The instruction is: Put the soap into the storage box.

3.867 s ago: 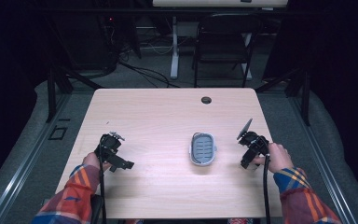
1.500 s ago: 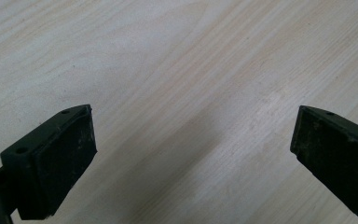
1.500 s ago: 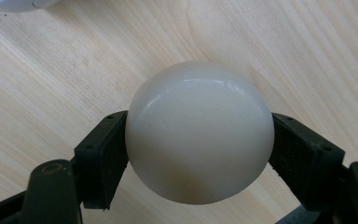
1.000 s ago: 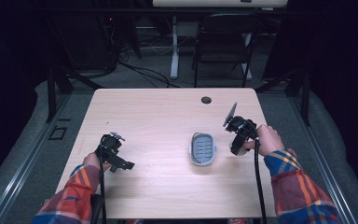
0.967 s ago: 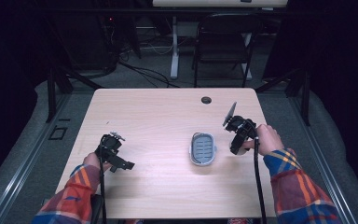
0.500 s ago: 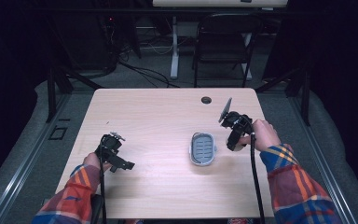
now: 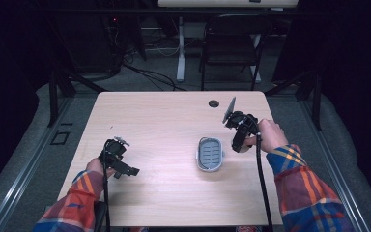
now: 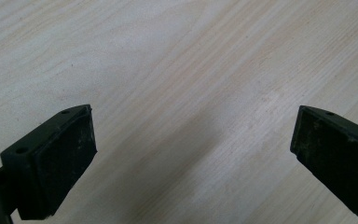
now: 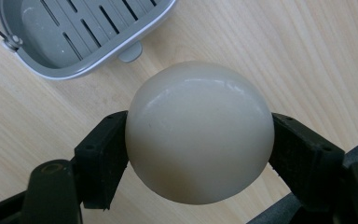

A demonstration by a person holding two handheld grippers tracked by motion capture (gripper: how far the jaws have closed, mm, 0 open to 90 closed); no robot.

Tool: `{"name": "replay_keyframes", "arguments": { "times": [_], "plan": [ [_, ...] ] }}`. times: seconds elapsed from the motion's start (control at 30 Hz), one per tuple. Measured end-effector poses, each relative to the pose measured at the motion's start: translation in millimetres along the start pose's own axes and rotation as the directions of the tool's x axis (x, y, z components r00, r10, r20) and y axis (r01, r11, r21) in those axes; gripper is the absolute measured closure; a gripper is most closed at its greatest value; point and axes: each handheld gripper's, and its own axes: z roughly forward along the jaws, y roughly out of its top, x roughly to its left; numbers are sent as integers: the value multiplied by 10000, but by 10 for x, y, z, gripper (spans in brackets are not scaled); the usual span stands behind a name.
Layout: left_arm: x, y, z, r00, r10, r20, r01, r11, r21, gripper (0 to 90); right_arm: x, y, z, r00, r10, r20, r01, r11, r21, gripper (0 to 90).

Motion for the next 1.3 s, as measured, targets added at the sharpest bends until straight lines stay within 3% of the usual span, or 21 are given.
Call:
{"name": "replay_keyframes", "arguments": {
  "times": [0.43,0.63,1.3],
  "plan": [
    [-4,3,8,10000,17,14,-17,10000,42,0,60,118,-69,9997,-223,24,223,9997,-36,239],
    [-4,1,9,10000,-13,33,13,10000,35,0,100,207,-107,9984,-552,90,552,9984,77,239],
    [2,-3,9,10000,-17,62,17,10000,24,0,256,435,-79,9945,-1045,27,1045,9945,110,239]
  ]
}}
